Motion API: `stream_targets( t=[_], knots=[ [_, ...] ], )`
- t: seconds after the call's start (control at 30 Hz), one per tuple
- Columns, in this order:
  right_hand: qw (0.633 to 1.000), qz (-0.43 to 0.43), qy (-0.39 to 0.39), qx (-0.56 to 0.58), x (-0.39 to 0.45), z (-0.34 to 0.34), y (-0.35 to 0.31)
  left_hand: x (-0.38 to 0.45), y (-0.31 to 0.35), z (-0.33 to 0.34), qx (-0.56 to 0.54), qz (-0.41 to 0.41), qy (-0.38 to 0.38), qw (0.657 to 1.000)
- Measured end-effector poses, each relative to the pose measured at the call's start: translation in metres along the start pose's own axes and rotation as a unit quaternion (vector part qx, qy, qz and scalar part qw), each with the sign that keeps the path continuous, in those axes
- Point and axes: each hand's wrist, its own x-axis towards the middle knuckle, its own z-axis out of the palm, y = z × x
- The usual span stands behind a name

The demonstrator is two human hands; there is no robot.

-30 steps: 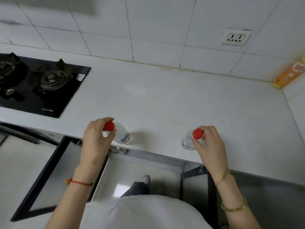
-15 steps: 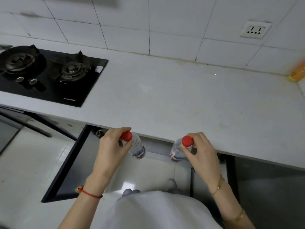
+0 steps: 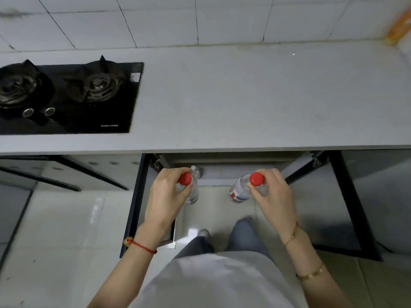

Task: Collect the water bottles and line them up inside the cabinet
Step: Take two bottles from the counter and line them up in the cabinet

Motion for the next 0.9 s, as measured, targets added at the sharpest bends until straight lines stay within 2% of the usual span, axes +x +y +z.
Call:
stream_targets(
  t=[0.2,0.47,0.63,0.9],
  knots=[
    [0.997,0.01,-0.064,-0.048,-0.022,0.028,0.015,-0.014,-0.032,0.025,0.008,-0.024,-0.025,0.999],
    [0.992,0.025,-0.102,-0.065,-0.01,0.086,0.081,-0.006,-0.087,0.112,0.002,-0.072,-0.021,0.997],
    [0.99,0.025,-0.123,-0.063,0.009,0.166,0.158,0.019,-0.152,0.2,0.013,-0.077,-0.033,0.996],
    [0.993,-0.01,-0.105,-0.051,0.046,0.345,0.292,0.067,-0.295,0.37,0.018,-0.058,-0.026,0.998]
  ],
)
